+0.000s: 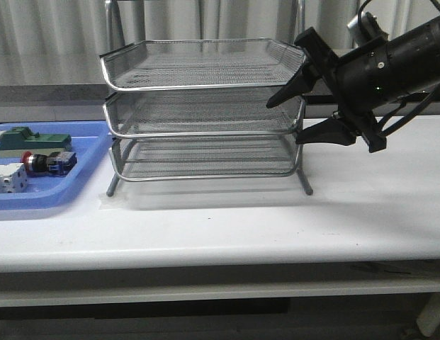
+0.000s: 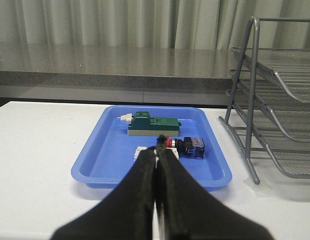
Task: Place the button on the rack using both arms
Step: 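Reach the right gripper to the middle mesh tray's front edge, then grip the middle mesh tray and pull it out toward the robot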
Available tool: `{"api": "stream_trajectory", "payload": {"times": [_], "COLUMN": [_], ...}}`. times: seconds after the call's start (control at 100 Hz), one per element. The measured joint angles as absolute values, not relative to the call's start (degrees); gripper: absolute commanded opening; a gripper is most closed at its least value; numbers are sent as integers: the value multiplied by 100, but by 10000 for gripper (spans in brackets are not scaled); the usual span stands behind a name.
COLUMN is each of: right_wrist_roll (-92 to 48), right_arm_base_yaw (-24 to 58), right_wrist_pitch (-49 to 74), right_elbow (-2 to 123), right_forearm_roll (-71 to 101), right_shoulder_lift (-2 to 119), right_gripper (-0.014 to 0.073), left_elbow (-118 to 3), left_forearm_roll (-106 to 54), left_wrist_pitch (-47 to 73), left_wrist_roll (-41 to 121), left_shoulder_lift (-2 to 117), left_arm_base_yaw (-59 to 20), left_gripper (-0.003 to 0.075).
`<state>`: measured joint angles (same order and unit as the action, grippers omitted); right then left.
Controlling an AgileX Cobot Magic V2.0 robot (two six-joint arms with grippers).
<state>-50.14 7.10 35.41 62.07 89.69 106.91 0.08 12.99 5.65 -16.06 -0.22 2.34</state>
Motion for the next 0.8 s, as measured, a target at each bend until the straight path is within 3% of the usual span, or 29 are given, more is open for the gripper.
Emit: {"api": "stream_trajectory", "payload": {"times": [0.12,0.24,0.64,0.8], "right_wrist_roll": [-5027,-5049,-5040,-5029], "right_arm_base_yaw": [764,778,778,767], "right_wrist_pitch": [3553,3565,3463,3578], "right_elbow": [6317,6388,6467,6467], "right_forearm_roll": [8969,8964,9132,9250], "right_shoulder_lift": [10855,10937,11102,11119], "right_gripper": [492,433,79,8], "left_elbow": [8,8,8,8], "left_forearm_roll": [1299,1299,1299,1299], "left_wrist_pitch": [565,565,565,565], "left_wrist_roll": [-1606,-1606,-1606,-1606], "left_shoulder_lift": [-22,-22,-22,-22], "left_arm_base_yaw": [234,234,234,234], "left_gripper": [-20,-20,-20,-20]}}
